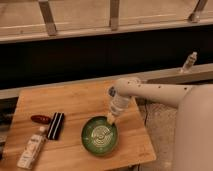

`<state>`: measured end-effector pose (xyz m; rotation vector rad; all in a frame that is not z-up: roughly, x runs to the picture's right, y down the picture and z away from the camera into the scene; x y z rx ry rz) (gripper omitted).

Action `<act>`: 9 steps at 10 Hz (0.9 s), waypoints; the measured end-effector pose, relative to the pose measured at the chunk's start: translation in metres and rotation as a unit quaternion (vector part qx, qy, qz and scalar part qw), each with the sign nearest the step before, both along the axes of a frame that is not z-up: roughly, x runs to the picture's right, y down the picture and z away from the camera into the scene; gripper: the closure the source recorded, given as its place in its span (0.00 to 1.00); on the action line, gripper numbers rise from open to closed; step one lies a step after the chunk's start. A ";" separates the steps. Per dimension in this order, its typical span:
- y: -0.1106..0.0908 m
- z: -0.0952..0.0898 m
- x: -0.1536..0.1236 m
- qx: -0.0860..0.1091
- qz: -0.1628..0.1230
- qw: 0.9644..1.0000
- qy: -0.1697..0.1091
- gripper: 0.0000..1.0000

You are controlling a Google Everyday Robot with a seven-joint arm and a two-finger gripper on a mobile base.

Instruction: Drag the ceramic bowl in a circle

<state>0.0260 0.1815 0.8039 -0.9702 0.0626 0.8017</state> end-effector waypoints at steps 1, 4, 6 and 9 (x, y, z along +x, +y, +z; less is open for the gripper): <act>-0.009 -0.002 -0.014 0.006 -0.005 1.000 -0.009 1.00; -0.037 0.001 -0.065 0.024 -0.017 0.999 -0.038 1.00; -0.068 0.000 -0.125 0.040 -0.033 0.996 -0.079 1.00; -0.076 -0.020 -0.198 0.049 -0.083 0.986 -0.136 1.00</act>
